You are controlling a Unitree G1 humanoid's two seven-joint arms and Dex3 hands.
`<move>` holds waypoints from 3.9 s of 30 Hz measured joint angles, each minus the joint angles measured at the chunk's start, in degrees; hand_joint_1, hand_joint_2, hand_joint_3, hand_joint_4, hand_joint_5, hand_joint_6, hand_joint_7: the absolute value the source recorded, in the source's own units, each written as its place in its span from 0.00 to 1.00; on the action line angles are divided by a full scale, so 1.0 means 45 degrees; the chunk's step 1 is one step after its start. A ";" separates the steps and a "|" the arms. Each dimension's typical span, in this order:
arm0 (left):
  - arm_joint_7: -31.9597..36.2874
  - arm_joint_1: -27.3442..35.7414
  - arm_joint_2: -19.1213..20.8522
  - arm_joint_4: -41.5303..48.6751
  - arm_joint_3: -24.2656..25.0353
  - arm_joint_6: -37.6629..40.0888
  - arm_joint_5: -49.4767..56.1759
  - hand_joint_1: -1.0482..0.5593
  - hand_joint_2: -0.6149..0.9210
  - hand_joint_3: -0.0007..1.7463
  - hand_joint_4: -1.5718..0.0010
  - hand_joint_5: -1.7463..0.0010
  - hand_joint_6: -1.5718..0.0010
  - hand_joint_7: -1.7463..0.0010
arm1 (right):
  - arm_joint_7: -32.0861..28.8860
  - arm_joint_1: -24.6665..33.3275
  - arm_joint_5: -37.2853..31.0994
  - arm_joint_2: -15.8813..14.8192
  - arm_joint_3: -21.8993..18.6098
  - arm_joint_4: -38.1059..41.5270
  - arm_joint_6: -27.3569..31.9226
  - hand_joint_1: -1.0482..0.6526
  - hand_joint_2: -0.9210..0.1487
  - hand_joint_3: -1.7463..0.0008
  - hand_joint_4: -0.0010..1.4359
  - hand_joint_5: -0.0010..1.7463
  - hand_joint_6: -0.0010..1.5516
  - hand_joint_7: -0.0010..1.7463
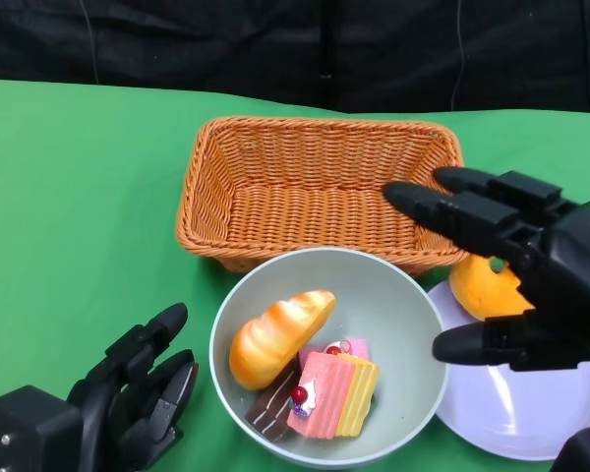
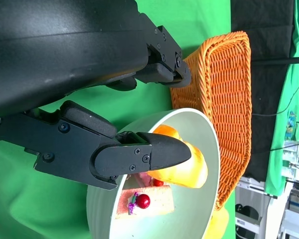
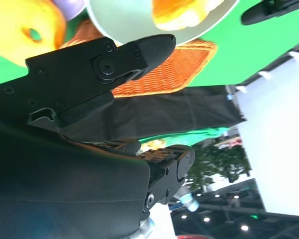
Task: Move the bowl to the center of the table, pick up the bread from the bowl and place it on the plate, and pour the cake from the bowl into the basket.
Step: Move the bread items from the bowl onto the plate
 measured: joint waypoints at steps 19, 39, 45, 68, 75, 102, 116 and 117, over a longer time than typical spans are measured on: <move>0.0001 -0.0030 -0.0026 0.0017 -0.0055 -0.0012 0.0006 0.22 1.00 0.29 0.84 0.85 0.75 1.00 | -0.1049 -0.2086 -0.1553 0.1290 0.2492 0.3864 -0.1986 0.41 0.21 1.00 0.05 0.61 0.23 0.22; -0.0003 -0.0137 -0.0160 0.0342 -0.0084 -0.0043 -0.0023 0.22 1.00 0.29 0.82 0.85 0.75 1.00 | -0.2265 -0.4089 -0.3730 0.2668 0.4806 0.7420 -0.2120 0.50 0.26 1.00 0.13 0.58 0.25 0.26; -0.0007 -0.0138 -0.0163 0.0343 -0.0091 -0.0043 -0.0029 0.22 1.00 0.28 0.82 0.85 0.74 1.00 | -0.2443 -0.4263 -0.3933 0.2781 0.4953 0.7829 -0.1960 0.51 0.24 0.99 0.14 0.55 0.24 0.25; -0.0186 -0.0093 -0.0077 0.0389 -0.0120 -0.0187 0.0004 0.24 1.00 0.29 0.81 0.84 0.74 1.00 | -0.8847 -0.5951 -0.4485 0.4091 0.5894 1.4645 -0.4033 0.63 0.14 0.98 0.76 0.36 0.76 0.12; -0.0190 -0.0073 -0.0079 0.0393 -0.0187 -0.0218 0.0006 0.24 1.00 0.30 0.83 0.84 0.75 1.00 | -1.1773 -0.6923 -0.5207 0.4259 0.6492 1.6896 -0.5171 0.63 0.64 0.36 0.72 0.97 0.69 0.65; -0.0201 -0.0067 -0.0088 0.0407 -0.0181 -0.0169 -0.0027 0.23 1.00 0.29 0.84 0.83 0.76 1.00 | -1.3617 -0.5120 -0.4298 0.2678 0.4720 1.2216 -0.7463 0.52 0.80 0.00 0.75 1.00 0.61 0.91; -0.0216 -0.0077 -0.0051 0.0401 -0.0075 -0.0005 -0.0051 0.22 1.00 0.29 0.84 0.82 0.75 1.00 | -1.2312 -0.3024 -0.3512 0.1834 0.2510 0.9319 -0.8425 0.59 0.88 0.00 0.76 0.97 0.63 0.86; -0.0219 -0.0074 -0.0045 0.0397 -0.0078 -0.0005 -0.0046 0.22 1.00 0.29 0.83 0.82 0.75 1.00 | -1.2276 -0.2924 -0.3476 0.1779 0.2316 0.9260 -0.8544 0.61 0.91 0.00 0.76 0.96 0.64 0.86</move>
